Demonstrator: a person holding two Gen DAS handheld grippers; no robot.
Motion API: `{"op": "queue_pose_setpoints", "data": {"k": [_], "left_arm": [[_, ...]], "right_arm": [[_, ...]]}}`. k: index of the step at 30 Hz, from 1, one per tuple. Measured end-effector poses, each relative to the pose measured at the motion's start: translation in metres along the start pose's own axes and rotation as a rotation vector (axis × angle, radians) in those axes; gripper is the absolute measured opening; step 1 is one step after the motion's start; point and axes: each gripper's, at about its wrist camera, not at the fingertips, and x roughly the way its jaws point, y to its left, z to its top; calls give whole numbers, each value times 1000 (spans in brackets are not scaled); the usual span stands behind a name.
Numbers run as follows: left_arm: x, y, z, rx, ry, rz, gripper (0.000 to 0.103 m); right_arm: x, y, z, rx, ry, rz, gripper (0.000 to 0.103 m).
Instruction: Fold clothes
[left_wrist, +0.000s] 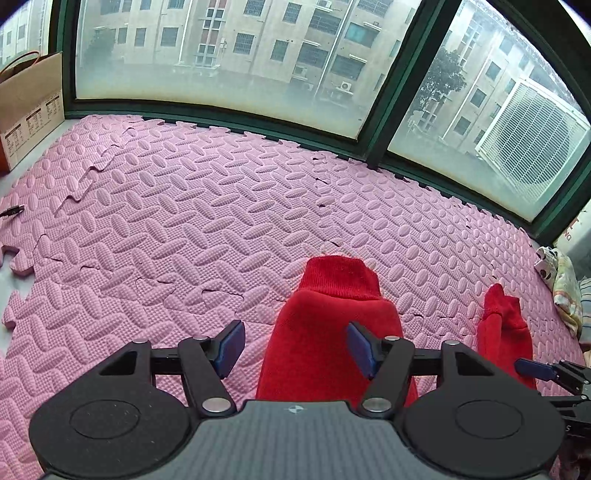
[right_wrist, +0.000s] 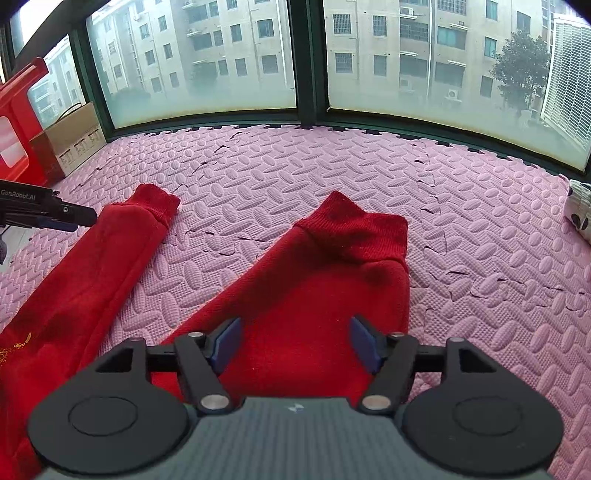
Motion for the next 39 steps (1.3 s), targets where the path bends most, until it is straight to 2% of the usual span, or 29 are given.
{"op": "queue_pose_setpoints", "data": {"k": [4,8,11,13,18,24,28,31,35,39], "left_arm": [[10,0,0,-6,26,-6,60],[1,-3,-5,6,14,-15,61],[-14,-4,-8,10,-1,-18,62],[-24,-4,-11,9,-6,-17,62],[-43,4,-24,5,-6,32,65],[-59,21,-43,-35,5,49,68],[-68,32,-52,-56,6,43,68],[-74,36,-59,-66,5,31,68],[-80,41,-67,-82,-1,20,68],[-83,43,-72,-99,3,12,67]], "right_arm": [[0,1,0,-4,-1,-8,68],[-12,12,2,-16,-18,20,68],[-28,33,5,-68,-35,88,68],[-39,55,7,-102,-38,164,68],[-44,105,-7,-193,8,297,70],[-31,149,-37,-358,24,249,70],[-37,138,-44,-365,47,149,70],[-45,129,-43,-349,51,110,70],[-50,133,-30,-313,0,150,70],[-24,148,-15,-296,-11,190,69]]}}
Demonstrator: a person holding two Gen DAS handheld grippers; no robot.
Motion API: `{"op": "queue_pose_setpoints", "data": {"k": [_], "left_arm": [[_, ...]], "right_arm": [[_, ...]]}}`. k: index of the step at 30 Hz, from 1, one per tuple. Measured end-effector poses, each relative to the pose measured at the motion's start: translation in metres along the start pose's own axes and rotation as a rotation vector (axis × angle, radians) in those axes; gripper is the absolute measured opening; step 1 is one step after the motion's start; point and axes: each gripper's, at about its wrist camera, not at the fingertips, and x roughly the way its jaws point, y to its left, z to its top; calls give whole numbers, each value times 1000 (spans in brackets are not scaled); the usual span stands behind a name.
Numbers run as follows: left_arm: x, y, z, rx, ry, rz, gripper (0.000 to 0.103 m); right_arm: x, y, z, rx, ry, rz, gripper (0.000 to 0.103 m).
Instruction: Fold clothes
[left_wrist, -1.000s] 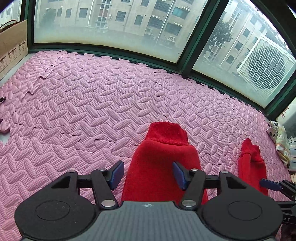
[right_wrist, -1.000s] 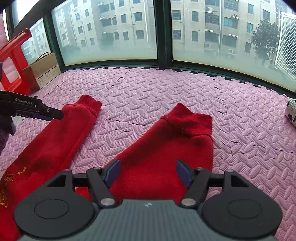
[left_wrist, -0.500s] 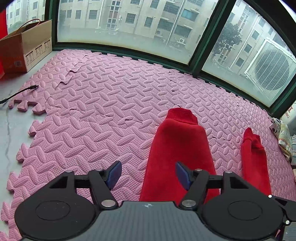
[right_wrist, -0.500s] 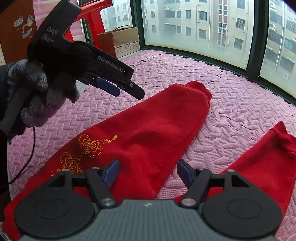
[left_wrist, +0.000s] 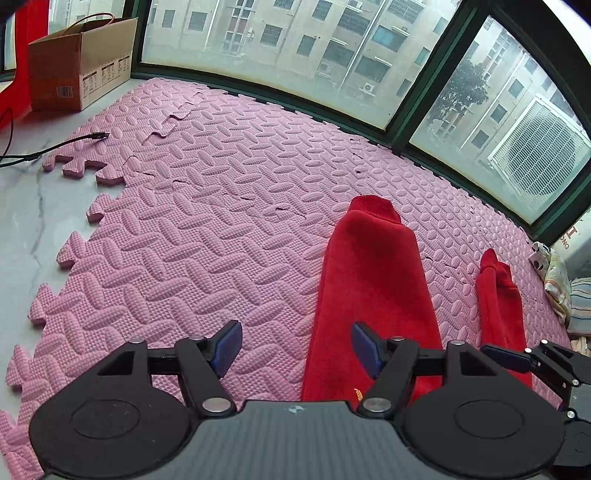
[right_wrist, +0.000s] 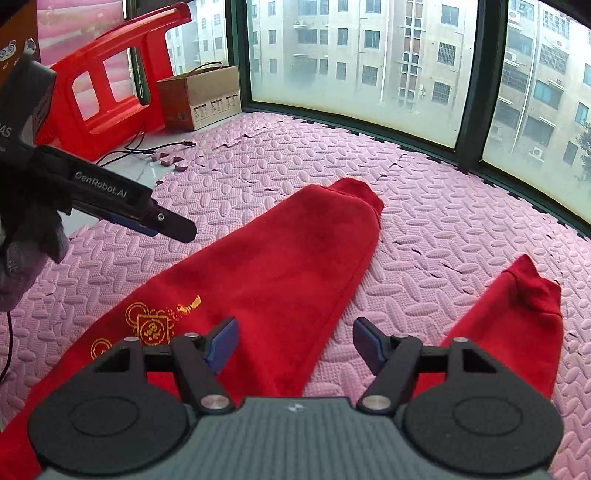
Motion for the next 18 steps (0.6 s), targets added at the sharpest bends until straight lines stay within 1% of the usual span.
{"op": "queue_pose_setpoints", "data": {"k": [2,3,4,6,7,8,9,11,16,18], "left_arm": [[1,-1,-1,-1,6,-14,67],[2,-2,-1,1,8,-22,67],[3,-3,-2,4,11,-30,67],[7,-5,-1,9,17,-41,66],[10,-7,-1,10,20,-47,65],[12,-8,-1,11,23,-53,64],[15,-10,-1,13,24,-60,62],[19,-13,1,16,24,-72,61],[30,-19,3,26,32,-93,47],[33,-19,4,19,36,-92,47]], "right_arm": [[11,0,3,-3,7,4,64],[17,-3,4,-1,15,-10,61],[24,-7,6,2,23,-25,56],[36,-14,7,11,35,-53,54],[35,-20,7,27,33,-67,51],[34,-26,7,45,31,-86,45],[33,-32,8,64,30,-98,42],[31,-42,9,95,28,-92,41],[37,-40,20,87,-7,-72,40],[44,-38,27,80,-17,-57,40]]}}
